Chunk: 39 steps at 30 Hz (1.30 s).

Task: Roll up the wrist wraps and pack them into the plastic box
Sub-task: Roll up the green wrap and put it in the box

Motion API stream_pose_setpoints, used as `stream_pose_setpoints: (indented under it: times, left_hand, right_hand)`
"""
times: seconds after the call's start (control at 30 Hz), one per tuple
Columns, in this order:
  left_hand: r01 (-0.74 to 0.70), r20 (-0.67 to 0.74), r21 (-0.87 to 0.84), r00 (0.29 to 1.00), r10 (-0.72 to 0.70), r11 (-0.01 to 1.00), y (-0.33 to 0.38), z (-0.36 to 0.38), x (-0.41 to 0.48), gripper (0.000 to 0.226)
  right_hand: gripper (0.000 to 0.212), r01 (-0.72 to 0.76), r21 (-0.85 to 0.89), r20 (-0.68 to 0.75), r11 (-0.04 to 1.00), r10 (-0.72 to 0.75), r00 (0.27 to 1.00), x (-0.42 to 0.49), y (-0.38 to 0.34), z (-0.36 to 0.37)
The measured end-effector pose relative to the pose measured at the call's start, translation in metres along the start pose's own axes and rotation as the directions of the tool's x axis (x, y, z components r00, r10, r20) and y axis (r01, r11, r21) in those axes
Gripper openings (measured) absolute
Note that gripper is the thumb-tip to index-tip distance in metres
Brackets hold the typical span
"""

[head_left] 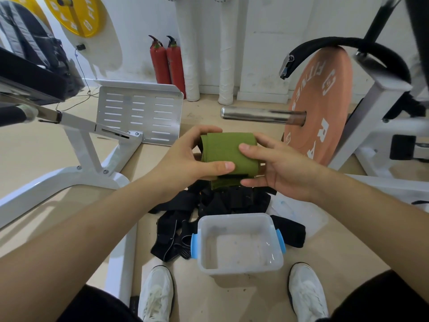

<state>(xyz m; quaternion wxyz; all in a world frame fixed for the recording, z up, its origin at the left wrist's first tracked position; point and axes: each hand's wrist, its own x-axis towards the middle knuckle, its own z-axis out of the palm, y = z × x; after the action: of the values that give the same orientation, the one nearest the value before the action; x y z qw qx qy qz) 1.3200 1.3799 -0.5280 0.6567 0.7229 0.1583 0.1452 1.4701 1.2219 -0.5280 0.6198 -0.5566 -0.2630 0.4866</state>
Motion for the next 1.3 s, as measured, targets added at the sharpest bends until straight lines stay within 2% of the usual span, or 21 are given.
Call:
stream_pose_setpoints:
  times: [0.1, 0.23, 0.33, 0.47, 0.6, 0.67, 0.7, 0.77, 0.87, 1.0, 1.2, 1.23, 1.3]
  left_hand:
    - [0.184, 0.026, -0.085, 0.983, -0.183, 0.979, 0.003, 0.001, 0.001, 0.062]
    - [0.389, 0.094, -0.232, 0.921, -0.378, 0.892, 0.001, -0.001, 0.004, 0.061]
    - [0.451, 0.143, -0.255, 0.893, -0.427, 0.856, -0.004, 0.002, 0.002, 0.057]
    - [0.392, 0.087, -0.215, 0.920, -0.383, 0.894, -0.017, 0.006, 0.000, 0.039]
    - [0.383, 0.099, -0.073, 0.922, -0.375, 0.921, -0.037, 0.013, -0.009, 0.047]
    - [0.405, 0.141, -0.015, 0.906, -0.399, 0.914, -0.049, 0.016, -0.019, 0.039]
    - [0.418, 0.164, 0.017, 0.895, -0.415, 0.908, -0.057, 0.016, -0.023, 0.037]
    - [0.449, 0.182, 0.064, 0.873, -0.453, 0.891, -0.074, 0.013, -0.028, 0.047]
    - [0.507, 0.096, 0.039, 0.856, -0.509, 0.861, -0.101, 0.011, -0.026, 0.062]
    - [0.510, -0.028, -0.034, 0.859, -0.511, 0.859, -0.132, 0.014, -0.011, 0.053]
    - [0.551, -0.078, -0.123, 0.824, -0.561, 0.825, -0.200, 0.018, 0.000, 0.047]
    - [0.542, -0.130, -0.113, 0.823, -0.553, 0.833, -0.217, 0.019, -0.001, 0.044]
    - [0.516, -0.322, -0.078, 0.797, -0.511, 0.853, -0.254, 0.018, -0.006, 0.034]
  right_hand:
    - [0.054, 0.089, -0.052, -0.009, 0.995, -0.090, 0.996, 0.003, 0.002, -0.004]
    - [0.067, 0.183, -0.185, 0.005, 0.966, -0.185, 0.983, 0.003, 0.010, -0.007]
    - [0.065, 0.202, -0.319, 0.042, 0.926, -0.199, 0.979, 0.004, 0.016, -0.010]
    - [0.055, 0.046, -0.412, 0.061, 0.910, -0.022, 0.998, 0.006, 0.018, -0.016]
    - [0.044, -0.101, -0.559, 0.055, 0.823, 0.158, 0.986, 0.002, 0.023, -0.021]
    - [0.039, -0.170, -0.606, 0.088, 0.777, 0.278, 0.957, 0.000, 0.033, -0.019]
    - [0.040, -0.195, -0.628, 0.105, 0.753, 0.330, 0.938, 0.000, 0.042, -0.018]
    - [0.043, -0.205, -0.671, 0.099, 0.713, 0.360, 0.928, -0.001, 0.064, -0.014]
    - [0.040, -0.233, -0.601, 0.050, 0.765, 0.327, 0.944, 0.002, 0.100, -0.007]
    - [0.040, -0.298, -0.447, -0.038, 0.844, 0.314, 0.949, 0.023, 0.132, -0.007]
    - [0.043, -0.380, -0.305, -0.173, 0.873, 0.342, 0.924, 0.058, 0.199, -0.023]
    - [0.043, -0.404, -0.269, -0.216, 0.874, 0.353, 0.910, 0.062, 0.215, -0.028]
    - [0.046, -0.457, -0.210, -0.305, 0.865, 0.386, 0.871, 0.072, 0.250, -0.037]
